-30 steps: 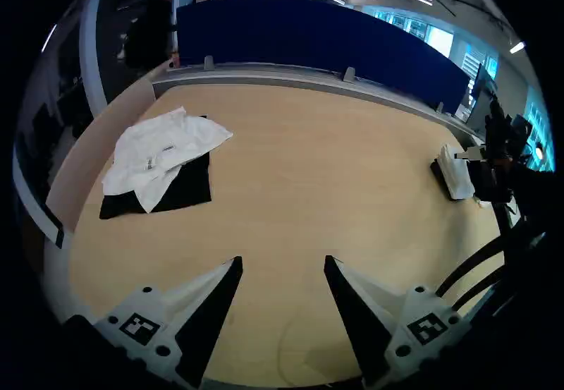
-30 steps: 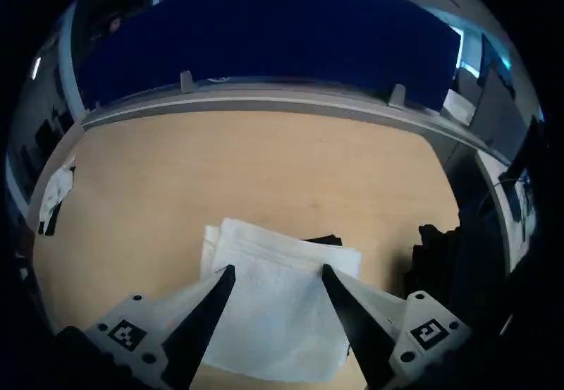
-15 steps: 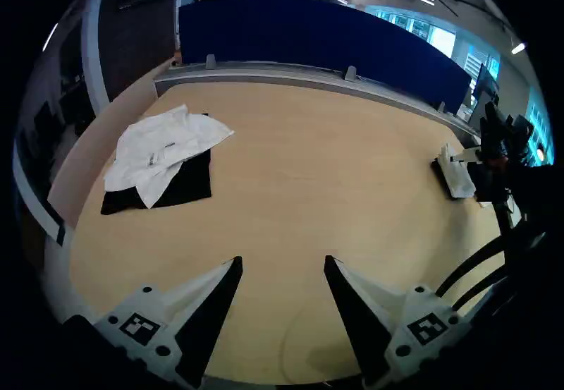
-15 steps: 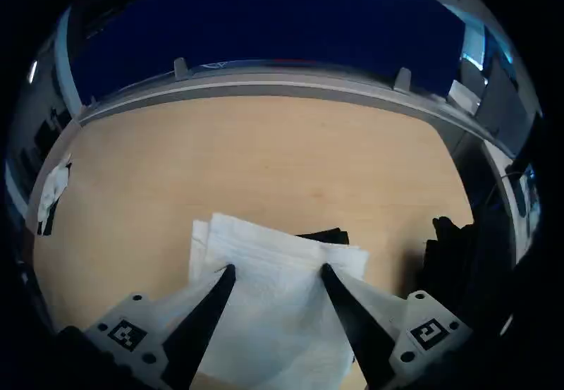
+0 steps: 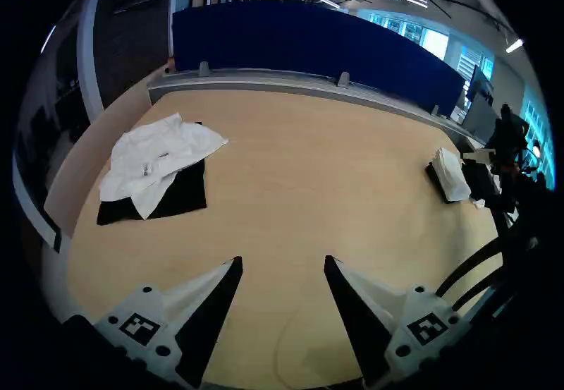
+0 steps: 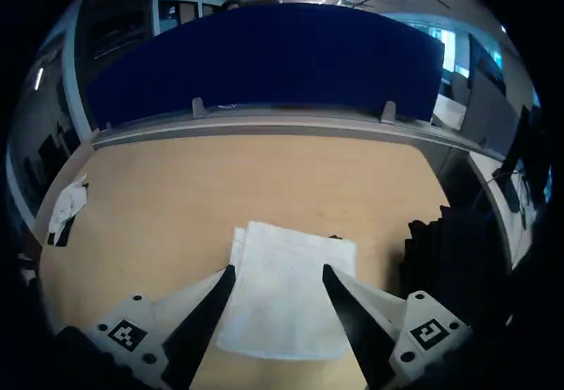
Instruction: Fold towel
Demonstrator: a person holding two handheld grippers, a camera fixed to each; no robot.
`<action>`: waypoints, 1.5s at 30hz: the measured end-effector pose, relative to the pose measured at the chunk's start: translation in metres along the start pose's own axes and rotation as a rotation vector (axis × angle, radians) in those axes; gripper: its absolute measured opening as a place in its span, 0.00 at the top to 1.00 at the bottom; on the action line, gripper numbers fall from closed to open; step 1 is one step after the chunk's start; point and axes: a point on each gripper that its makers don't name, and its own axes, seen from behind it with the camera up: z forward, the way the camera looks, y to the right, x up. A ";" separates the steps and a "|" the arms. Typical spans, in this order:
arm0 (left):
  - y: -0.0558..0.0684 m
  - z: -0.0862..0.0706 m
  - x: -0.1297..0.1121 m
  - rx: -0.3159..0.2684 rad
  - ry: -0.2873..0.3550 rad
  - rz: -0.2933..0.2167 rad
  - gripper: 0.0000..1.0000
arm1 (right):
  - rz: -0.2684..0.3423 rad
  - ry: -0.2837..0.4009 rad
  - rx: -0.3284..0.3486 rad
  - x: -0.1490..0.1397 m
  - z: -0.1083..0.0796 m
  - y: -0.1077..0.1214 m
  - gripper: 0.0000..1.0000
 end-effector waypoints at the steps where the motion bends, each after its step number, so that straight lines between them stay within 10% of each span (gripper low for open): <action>1: 0.001 0.001 0.001 -0.004 0.002 0.002 0.14 | 0.002 0.009 -0.001 -0.001 -0.007 -0.003 0.04; 27: 0.004 -0.002 0.025 -0.072 0.067 0.047 0.14 | 0.135 0.315 -0.070 -0.004 -0.137 -0.058 0.04; 45: 0.007 -0.006 0.060 -0.092 0.155 0.060 0.14 | 0.074 0.513 -0.058 0.023 -0.193 -0.104 0.03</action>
